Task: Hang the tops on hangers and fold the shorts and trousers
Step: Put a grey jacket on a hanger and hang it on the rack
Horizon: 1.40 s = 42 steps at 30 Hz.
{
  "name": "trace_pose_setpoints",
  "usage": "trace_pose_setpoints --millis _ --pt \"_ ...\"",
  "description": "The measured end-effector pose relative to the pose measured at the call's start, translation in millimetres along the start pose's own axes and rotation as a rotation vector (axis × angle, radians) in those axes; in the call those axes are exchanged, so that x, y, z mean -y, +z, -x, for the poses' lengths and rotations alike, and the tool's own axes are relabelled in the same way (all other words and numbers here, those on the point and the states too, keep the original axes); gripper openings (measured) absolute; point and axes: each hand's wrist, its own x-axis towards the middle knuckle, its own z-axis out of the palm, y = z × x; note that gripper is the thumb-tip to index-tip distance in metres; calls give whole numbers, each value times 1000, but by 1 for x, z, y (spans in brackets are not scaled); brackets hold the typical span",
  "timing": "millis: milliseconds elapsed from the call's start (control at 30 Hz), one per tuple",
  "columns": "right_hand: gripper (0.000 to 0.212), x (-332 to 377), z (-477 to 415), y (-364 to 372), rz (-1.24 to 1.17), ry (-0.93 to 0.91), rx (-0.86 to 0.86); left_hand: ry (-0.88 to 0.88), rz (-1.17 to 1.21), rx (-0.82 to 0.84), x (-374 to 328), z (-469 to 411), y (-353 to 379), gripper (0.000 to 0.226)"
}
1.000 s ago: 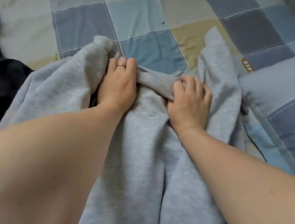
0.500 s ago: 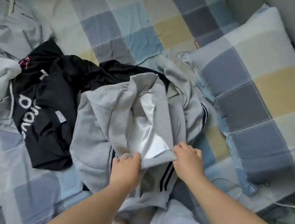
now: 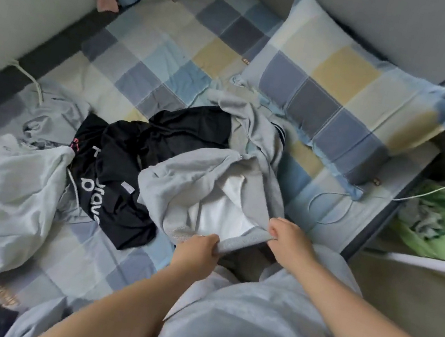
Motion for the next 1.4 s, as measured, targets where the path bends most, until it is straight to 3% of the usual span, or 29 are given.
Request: trace_pose_setpoints --millis 267,467,567,667,800,1000,1167,1267,1400 --pt "44 -60 63 -50 -15 -232 -316 -82 -272 -189 -78 12 8 20" --pt "40 -109 129 -113 -79 -383 -460 -166 3 -183 -173 76 52 3" --pt "46 -103 159 -146 -150 -521 -489 -204 101 -278 -194 110 37 11" --pt "46 -88 182 -168 -197 -574 -473 -231 202 -416 -202 139 14 19" --pt "8 -68 204 -191 -242 -540 -338 -202 443 -651 -211 179 -7 20" --pt "45 3 231 -216 -369 -646 -312 -19 773 -891 -198 252 -58 14" --pt "33 89 267 -205 -493 -808 -322 108 832 -1019 -160 336 -101 22" --pt "27 128 287 -191 -614 -922 -141 182 876 -1114 -136 387 -123 30" --pt "28 155 294 -168 -425 -1053 14 267 909 -1294 -118 443 -136 24"
